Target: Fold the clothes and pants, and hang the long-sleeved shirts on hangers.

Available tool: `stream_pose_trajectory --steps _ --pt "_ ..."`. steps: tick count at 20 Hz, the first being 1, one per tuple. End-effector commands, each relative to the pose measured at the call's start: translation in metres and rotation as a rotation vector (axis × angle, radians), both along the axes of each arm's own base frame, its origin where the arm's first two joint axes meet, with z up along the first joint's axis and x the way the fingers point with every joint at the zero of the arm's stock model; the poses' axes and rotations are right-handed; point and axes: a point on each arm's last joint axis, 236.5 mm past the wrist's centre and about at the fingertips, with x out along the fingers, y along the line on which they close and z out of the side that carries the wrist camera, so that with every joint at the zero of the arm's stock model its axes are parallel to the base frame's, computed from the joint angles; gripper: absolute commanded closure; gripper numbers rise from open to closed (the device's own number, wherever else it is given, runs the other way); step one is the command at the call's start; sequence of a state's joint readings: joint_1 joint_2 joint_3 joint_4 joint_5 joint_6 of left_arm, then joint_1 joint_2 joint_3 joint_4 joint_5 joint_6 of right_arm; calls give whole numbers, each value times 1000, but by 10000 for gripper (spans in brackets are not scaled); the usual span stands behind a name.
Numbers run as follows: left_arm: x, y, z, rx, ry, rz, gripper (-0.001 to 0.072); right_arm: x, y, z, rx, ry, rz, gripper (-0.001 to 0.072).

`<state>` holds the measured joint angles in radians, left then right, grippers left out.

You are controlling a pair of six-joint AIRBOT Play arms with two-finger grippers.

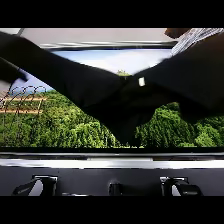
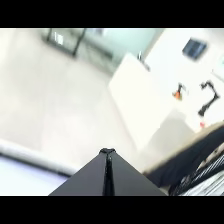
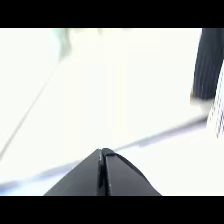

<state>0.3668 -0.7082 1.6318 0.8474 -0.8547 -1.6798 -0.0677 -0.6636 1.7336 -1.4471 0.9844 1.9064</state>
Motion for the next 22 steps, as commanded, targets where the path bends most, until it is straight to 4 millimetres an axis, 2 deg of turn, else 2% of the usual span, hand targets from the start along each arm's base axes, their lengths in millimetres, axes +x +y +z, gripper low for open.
stream_pose_trajectory --steps 1,3,5,6,7,9,11,12,13,15,17,19,21,22 --pt "-61 6 27 -23 -90 123 692 -81 -14 49 -9 -184 -85 685" --pt "-80 19 30 -42 -106 205 692 -93 -16 61 14 -244 -88 684" --pt "-81 21 30 -39 -111 220 692 -86 -16 70 15 -276 -87 684" --pt "-75 24 28 -43 -100 220 692 -73 -17 70 16 -271 -87 684" --pt "-65 27 25 -52 -82 214 692 -51 -18 64 28 -237 -85 684" --pt "-32 35 17 -42 -46 195 692 9 -17 37 100 -113 -54 684" --pt "15 40 6 -21 -20 141 692 89 -8 -12 155 62 -1 684" --pt "46 42 -6 -18 12 112 692 127 -2 -38 189 141 32 684" --pt "82 43 -26 -19 59 83 692 163 6 -68 232 224 68 684" --pt "155 31 -75 11 149 20 692 235 20 -145 308 405 126 683" --pt "226 10 -140 34 249 -33 692 290 24 -229 338 569 135 683" --pt "283 -8 -214 9 361 -64 692 329 27 -308 373 702 136 683" --pt "321 -26 -289 -24 479 -88 692 356 34 -375 381 790 165 682" --pt "331 -36 -327 -50 552 -106 692 363 37 -403 373 825 175 682"
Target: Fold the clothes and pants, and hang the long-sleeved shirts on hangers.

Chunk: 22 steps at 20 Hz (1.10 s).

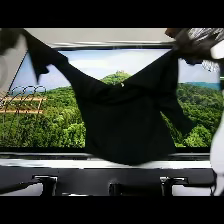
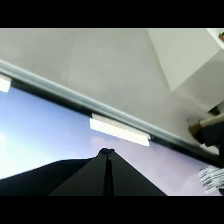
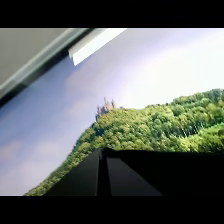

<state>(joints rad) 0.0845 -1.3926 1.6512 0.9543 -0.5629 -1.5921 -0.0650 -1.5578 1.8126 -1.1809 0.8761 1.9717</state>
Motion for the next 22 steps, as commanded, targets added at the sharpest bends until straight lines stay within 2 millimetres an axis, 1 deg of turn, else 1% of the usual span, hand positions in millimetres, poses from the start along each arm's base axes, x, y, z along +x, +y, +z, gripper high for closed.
stream_pose_trajectory --steps 1,2,3,4,5,6,7,8,9,10,11,13,14,15,16,17,18,19,20,22 --pt "54 -41 -135 -50 222 -51 691 36 16 -119 39 164 64 679" --pt "55 -53 -168 -70 300 -72 691 36 19 -139 34 201 78 678" --pt "52 -64 -195 -92 374 -93 683 35 21 -156 31 237 90 665" --pt "47 -74 -220 -121 456 -110 602 31 24 -167 38 269 99 610" --pt "41 -80 -236 -153 518 -117 375 28 24 -170 34 288 108 553" --pt "36 -84 -246 -180 568 -119 119 24 21 -168 31 297 111 527" --pt "32 -83 -248 -183 588 -125 53 19 16 -162 14 300 125 469" --pt "28 -79 -243 -185 596 -128 36 11 10 -153 -9 301 147 347" --pt "24 -70 -235 -189 600 -127 36 0 -4 -141 -33 308 164 245" --pt "16 -58 -223 -191 605 -124 36 -15 -23 -127 -61 316 181 188" --pt "8 -44 -211 -181 606 -123 36 -30 -45 -113 -97 324 187 159" --pt "-13 -16 -185 -127 598 -141 36 -64 -97 -90 -185 345 173 150" --pt "-25 -2 -177 -98 606 -145 36 -82 -120 -84 -209 371 162 150" --pt "-37 7 -172 -88 621 -143 36 -102 -142 -81 -185 406 130 151" --pt "-50 14 -172 -80 637 -145 36 -122 -156 -89 -168 452 119 151" --pt "-65 17 -177 -69 656 -152 36 -138 -164 -103 -142 488 103 151" --pt "-79 17 -187 -75 681 -148 37 -157 -165 -124 -105 543 99 150" --pt "-92 15 -201 -93 711 -142 37 -175 -157 -147 -71 600 113 150" --pt "-108 8 -218 -114 753 -147 37 -192 -146 -172 -37 650 131 150" --pt "-137 -9 -252 -153 836 -167 38 -221 -110 -216 46 735 202 150"
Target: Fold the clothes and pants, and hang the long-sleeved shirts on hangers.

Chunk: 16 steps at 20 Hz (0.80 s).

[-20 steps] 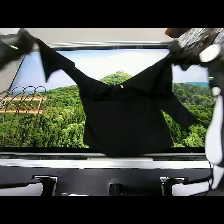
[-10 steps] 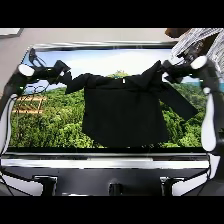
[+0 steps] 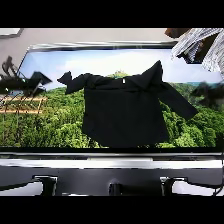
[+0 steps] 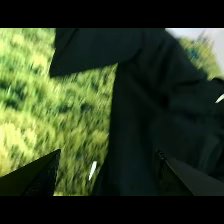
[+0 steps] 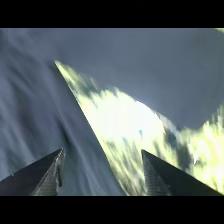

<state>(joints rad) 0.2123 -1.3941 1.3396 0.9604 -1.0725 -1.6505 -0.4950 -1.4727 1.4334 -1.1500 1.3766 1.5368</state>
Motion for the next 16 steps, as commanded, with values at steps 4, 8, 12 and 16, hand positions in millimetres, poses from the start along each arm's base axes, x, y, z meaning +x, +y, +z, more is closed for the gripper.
stream_pose_trajectory --steps 4,8,12,16 --pt "-69 -47 -74 -87 182 -41 39 -93 79 -112 132 269 132 150" --pt "-73 -56 -80 -75 189 -75 39 -108 99 -136 127 303 157 150" --pt "-77 -58 -85 -67 200 -89 39 -113 106 -138 161 316 145 244" --pt "-98 -71 -108 -89 263 -105 39 -108 108 -136 172 299 125 683"
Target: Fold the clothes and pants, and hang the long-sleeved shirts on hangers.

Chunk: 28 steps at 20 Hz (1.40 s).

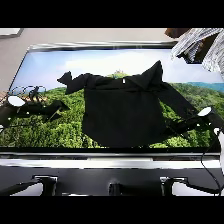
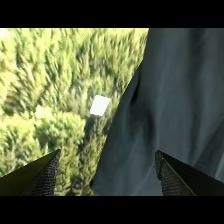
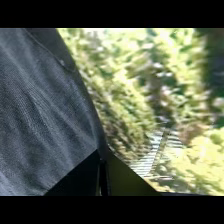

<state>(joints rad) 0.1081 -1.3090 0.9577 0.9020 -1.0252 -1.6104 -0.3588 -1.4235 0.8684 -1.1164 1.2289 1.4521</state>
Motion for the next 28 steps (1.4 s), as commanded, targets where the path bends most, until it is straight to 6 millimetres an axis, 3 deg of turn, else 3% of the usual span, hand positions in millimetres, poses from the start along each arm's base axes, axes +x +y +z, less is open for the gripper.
stream_pose_trajectory --steps 1,7,15,16,17,20,22,24,26,28 --pt "-18 -10 -20 -16 56 -18 39 6 5 2 18 -21 -30 684" --pt "-41 -56 -56 -29 130 -159 39 15 11 17 40 -69 -59 683" --pt "-44 -99 -77 -95 175 -167 60 22 14 26 53 -104 -76 684" --pt "-44 -103 -76 -106 168 -174 280 26 18 29 75 -115 -91 684" --pt "-44 -107 -74 -117 160 -184 689 31 26 33 102 -132 -97 684" --pt "-29 -114 -57 -151 119 -177 692 47 59 43 161 -187 -78 684" --pt "1 -117 -21 -163 20 -195 694 78 86 69 220 -306 -70 685" --pt "46 -117 43 -174 -142 -210 694 129 89 118 204 -469 -91 685" --pt "92 -109 130 -171 -361 -211 694 181 79 205 178 -694 -113 685" --pt "121 -97 233 -175 -583 -180 694 210 65 310 143 -923 -120 685"
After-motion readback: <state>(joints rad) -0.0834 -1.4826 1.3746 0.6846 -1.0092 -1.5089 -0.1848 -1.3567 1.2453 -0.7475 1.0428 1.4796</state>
